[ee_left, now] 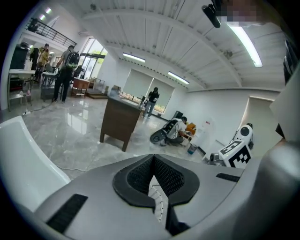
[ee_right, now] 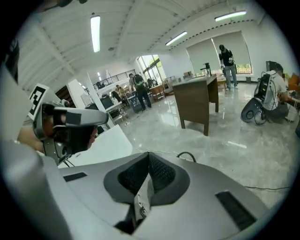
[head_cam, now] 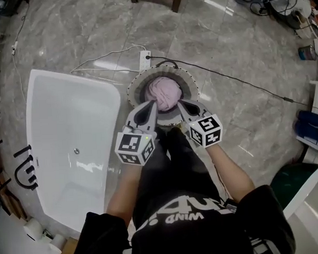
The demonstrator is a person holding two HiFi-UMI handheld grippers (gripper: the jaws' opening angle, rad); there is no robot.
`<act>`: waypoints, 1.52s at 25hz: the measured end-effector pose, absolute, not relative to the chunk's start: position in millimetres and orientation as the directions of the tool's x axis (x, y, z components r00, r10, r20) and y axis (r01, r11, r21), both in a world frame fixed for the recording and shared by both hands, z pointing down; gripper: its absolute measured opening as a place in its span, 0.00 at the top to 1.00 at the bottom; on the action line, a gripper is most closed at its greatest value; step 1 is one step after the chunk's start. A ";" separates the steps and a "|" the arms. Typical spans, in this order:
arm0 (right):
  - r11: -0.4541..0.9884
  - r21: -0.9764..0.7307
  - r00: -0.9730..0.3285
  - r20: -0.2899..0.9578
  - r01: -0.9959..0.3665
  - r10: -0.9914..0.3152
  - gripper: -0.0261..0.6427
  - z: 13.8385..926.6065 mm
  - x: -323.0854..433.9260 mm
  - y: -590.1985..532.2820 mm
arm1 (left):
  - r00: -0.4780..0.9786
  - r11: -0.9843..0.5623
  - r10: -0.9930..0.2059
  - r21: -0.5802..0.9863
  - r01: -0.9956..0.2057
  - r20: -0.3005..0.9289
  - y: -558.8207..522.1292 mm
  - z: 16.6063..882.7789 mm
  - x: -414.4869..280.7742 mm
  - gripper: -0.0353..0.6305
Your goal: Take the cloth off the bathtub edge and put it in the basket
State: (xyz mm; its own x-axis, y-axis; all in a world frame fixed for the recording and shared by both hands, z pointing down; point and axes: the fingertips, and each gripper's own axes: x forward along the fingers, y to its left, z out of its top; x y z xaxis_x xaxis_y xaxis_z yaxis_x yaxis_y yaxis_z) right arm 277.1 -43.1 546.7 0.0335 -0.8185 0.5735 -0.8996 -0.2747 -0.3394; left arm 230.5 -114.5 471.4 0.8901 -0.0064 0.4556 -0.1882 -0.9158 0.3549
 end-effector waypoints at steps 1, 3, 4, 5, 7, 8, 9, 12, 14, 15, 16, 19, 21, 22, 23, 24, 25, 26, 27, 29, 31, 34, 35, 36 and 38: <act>-0.273 -0.330 0.049 0.553 -0.903 -0.832 0.94 526.2 281.1 -42.7 | 0.898 -0.920 -0.004 0.350 -0.175 0.440 -113.6 456.1 233.8 0.93; -0.269 -0.318 0.072 0.516 -0.909 -0.854 0.94 488.4 283.7 -40.4 | 0.909 -0.930 0.011 0.338 -0.144 0.417 -108.5 427.6 236.1 0.93; -0.264 -0.317 0.076 0.501 -0.911 -0.862 0.94 471.2 281.6 -38.7 | 0.912 -0.934 0.019 0.332 -0.130 0.409 -105.2 414.6 234.8 0.93; -0.258 -0.317 0.077 0.487 -0.913 -0.870 0.94 455.1 278.7 -37.2 | 0.915 -0.938 0.026 0.326 -0.117 0.403 -102.2 402.7 232.9 0.93; -0.242 -0.313 0.077 0.459 -0.919 -0.885 0.94 426.1 274.0 -35.5 | 0.921 -0.944 0.037 0.317 -0.096 0.389 -97.0 381.8 230.5 0.93; -0.233 -0.308 0.077 0.444 -0.923 -0.893 0.94 412.8 272.8 -35.0 | 0.924 -0.946 0.042 0.312 -0.085 0.379 -94.3 372.2 230.5 0.93; -0.225 -0.304 0.077 0.430 -0.926 -0.900 0.94 400.7 271.4 -33.8 | 0.927 -0.949 0.049 0.307 -0.073 0.371 -90.7 363.5 230.3 0.93; -0.219 -0.304 0.083 0.403 -0.927 -0.912 0.94 372.1 265.5 -25.1 | 0.931 -0.955 0.071 0.295 -0.040 0.357 -75.7 344.1 227.6 0.93; -0.221 -0.302 0.093 0.387 -0.928 -0.918 0.94 358.2 262.7 -19.1 | 0.933 -0.956 0.082 0.292 -0.025 0.349 -67.2 334.7 226.8 0.93; -0.219 -0.300 0.095 0.378 -0.928 -0.921 0.94 352.5 261.2 -16.6 | 0.935 -0.956 0.085 0.291 -0.020 0.344 -64.0 330.6 226.3 0.93; -0.216 -0.298 0.097 0.369 -0.930 -0.924 0.94 347.5 259.7 -14.6 | 0.937 -0.957 0.086 0.289 -0.016 0.338 -61.6 326.9 225.7 0.93; -0.201 -0.283 0.097 0.343 -0.938 -0.934 0.94 334.9 256.2 -11.0 | 0.941 -0.961 0.089 0.276 -0.004 0.326 -58.2 319.1 223.8 0.93; -0.194 -0.269 0.100 0.327 -0.943 -0.940 0.94 327.4 254.4 -10.6 | 0.944 -0.963 0.093 0.268 0.005 0.317 -59.6 314.7 221.4 0.93; -0.189 -0.263 0.101 0.316 -0.946 -0.943 0.94 323.2 253.1 -10.7 | 0.946 -0.965 0.094 0.264 0.009 0.311 -61.2 312.0 219.6 0.93; -0.183 -0.256 0.102 0.302 -0.949 -0.948 0.94 318.3 251.7 -10.9 | 0.947 -0.966 0.095 0.258 0.014 0.306 -63.2 309.0 217.8 0.93; -0.174 -0.249 0.100 0.283 -0.953 -0.954 0.94 312.8 250.2 -10.9 | 0.949 -0.968 0.096 0.250 0.019 0.300 -65.2 305.7 216.1 0.93; -0.162 -0.240 0.098 0.259 -0.957 -0.961 0.94 306.8 248.6 -10.8 | 0.951 -0.971 0.097 0.237 0.026 0.292 -67.1 301.8 214.6 0.93; -0.149 -0.229 0.094 0.234 -0.962 -0.968 0.94 301.1 247.0 -10.5 | 0.954 -0.975 0.099 0.221 0.035 0.282 -68.7 297.7 213.2 0.93; -0.138 -0.215 0.092 0.211 -0.967 -0.973 0.94 296.0 245.5 -10.0 | 0.958 -0.977 0.102 0.207 0.046 0.270 -69.8 293.6 211.8 0.93; -0.127 -0.185 0.094 0.178 -0.975 -0.979 0.94 288.3 243.6 -7.9 | 0.964 -0.980 0.112 0.186 0.068 0.242 -70.6 286.4 209.6 0.93; -0.128 -0.164 0.102 0.159 -0.978 -0.982 0.94 284.2 243.5 -4.5 | 0.969 -0.983 0.123 0.163 0.088 0.216 -69.2 281.3 207.6 0.93; -0.137 -0.163 0.116 0.131 -0.977 -0.985 0.94 280.4 244.9 1.1 | 0.973 -0.985 0.136 0.133 0.112 0.184 -65.1 277.4 204.5 0.93; -0.140 -0.164 0.120 0.126 -0.977 -0.985 0.94 279.4 245.9 3.0 | 0.975 -0.985 0.139 0.129 0.117 0.175 -63.6 276.5 203.7 0.93; -0.144 -0.162 0.124 0.124 -0.976 -0.985 0.94 278.5 246.9 4.8 | 0.976 -0.984 0.142 0.127 0.122 0.166 -62.1 275.4 203.0 0.93; -0.149 -0.160 0.131 0.122 -0.976 -0.984 0.94 277.0 248.2 8.2 | 0.978 -0.984 0.146 0.123 0.128 0.152 -59.1 273.3 201.3 0.93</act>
